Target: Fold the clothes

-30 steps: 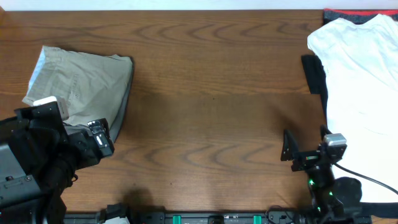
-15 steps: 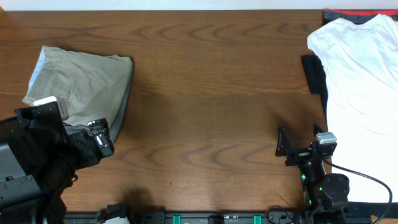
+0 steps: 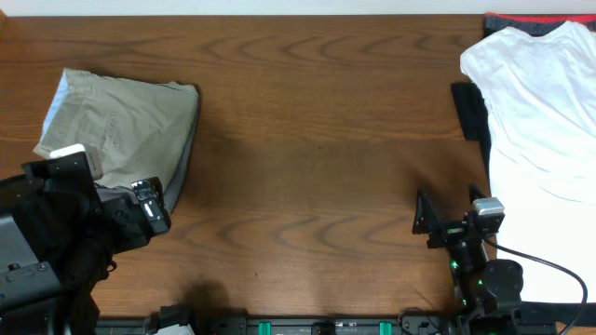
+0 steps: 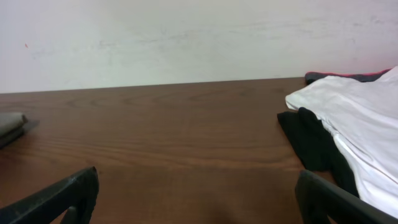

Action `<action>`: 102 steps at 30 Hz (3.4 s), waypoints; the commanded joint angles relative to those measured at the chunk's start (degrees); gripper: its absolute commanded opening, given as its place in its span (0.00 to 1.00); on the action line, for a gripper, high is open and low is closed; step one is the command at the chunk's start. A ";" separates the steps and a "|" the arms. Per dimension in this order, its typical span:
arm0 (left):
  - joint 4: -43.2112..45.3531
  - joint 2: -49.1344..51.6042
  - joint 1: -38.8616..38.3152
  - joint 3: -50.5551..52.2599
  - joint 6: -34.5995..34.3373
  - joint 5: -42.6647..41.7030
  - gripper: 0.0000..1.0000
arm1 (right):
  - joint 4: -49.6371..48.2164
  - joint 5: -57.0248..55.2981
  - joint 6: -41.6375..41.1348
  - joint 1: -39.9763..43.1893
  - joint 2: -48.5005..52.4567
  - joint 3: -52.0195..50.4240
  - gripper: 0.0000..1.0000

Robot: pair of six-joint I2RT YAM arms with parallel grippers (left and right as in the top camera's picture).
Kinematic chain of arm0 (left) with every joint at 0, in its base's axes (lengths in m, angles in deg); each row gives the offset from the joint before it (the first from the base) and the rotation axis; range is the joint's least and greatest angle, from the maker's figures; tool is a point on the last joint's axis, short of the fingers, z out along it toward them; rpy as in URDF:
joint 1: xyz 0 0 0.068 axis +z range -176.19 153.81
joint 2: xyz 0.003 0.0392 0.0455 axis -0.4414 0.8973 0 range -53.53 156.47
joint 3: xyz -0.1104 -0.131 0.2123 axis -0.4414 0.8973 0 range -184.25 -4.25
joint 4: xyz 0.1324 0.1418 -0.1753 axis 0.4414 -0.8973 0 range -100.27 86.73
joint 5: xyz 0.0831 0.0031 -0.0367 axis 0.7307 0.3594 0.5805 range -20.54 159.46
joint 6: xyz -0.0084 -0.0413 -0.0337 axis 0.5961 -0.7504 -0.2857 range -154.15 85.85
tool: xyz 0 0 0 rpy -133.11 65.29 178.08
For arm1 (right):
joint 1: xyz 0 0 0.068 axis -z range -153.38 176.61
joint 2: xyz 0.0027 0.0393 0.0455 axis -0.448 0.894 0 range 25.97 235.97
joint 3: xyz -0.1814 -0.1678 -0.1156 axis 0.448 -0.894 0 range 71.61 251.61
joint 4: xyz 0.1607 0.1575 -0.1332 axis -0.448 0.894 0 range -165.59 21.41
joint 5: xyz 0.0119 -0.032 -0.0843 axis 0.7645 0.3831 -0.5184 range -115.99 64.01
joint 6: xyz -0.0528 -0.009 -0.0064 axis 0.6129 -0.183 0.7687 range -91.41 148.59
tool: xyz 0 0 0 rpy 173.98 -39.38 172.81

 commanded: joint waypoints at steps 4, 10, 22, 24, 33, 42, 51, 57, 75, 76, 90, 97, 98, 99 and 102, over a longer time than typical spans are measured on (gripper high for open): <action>-0.17 0.13 0.24 0.02 0.33 0.70 0.98 | 0.09 -0.61 -0.55 0.26 -0.37 -0.26 0.99; -0.15 -0.02 -0.59 0.02 0.33 0.70 0.98 | 0.09 -0.61 -0.55 0.26 -0.37 -0.26 0.99; 16.85 -5.01 -10.95 7.39 -0.57 2.80 0.98 | 0.09 -0.61 -0.55 0.26 -0.35 -0.26 0.99; 24.13 -7.39 -11.85 12.70 -0.57 2.89 0.98 | 0.09 -0.61 -0.55 0.26 -0.35 -0.26 0.99; 48.94 -21.18 -14.14 42.14 -1.46 2.91 0.98 | 0.09 -0.61 -0.55 0.26 -0.33 -0.26 0.99; 59.60 -35.76 -17.57 63.19 -1.44 3.32 0.98 | 0.09 -0.61 -0.55 0.26 -0.33 -0.26 0.99; 60.35 -50.56 -17.57 76.70 -1.46 3.30 0.98 | 0.09 -0.61 -0.55 0.26 -0.33 -0.26 0.99; 68.65 -51.30 -17.57 82.42 -1.86 3.30 0.98 | 0.09 -0.61 -0.55 0.26 -0.33 -0.26 0.99; 74.07 -51.25 -17.55 88.63 -1.84 3.28 0.98 | 0.09 -0.61 -0.55 0.26 -0.33 -0.26 0.99; 74.10 -51.25 -17.55 88.63 -1.86 3.28 0.98 | 0.09 -0.61 -0.55 0.26 -0.33 -0.26 0.99; 85.70 -51.25 -17.40 88.63 -0.33 3.72 0.98 | 0.09 -0.61 -0.55 0.26 -0.33 -0.26 0.99; 77.26 -51.28 -17.42 88.63 -0.35 3.69 0.98 | 0.09 -0.61 -0.55 0.26 -0.33 -0.26 0.99; 76.85 -51.28 -17.42 88.63 -0.35 3.69 0.98 | 0.09 -0.61 -0.55 0.26 -0.33 -0.26 0.99; 76.26 -51.28 -17.42 88.63 -0.37 3.69 0.98 | 0.09 -0.61 -0.55 0.26 -0.33 -0.26 0.99; 74.10 -51.25 -17.42 88.63 -0.37 3.67 0.98 | 0.09 -0.61 -0.55 0.26 -0.33 -0.26 0.99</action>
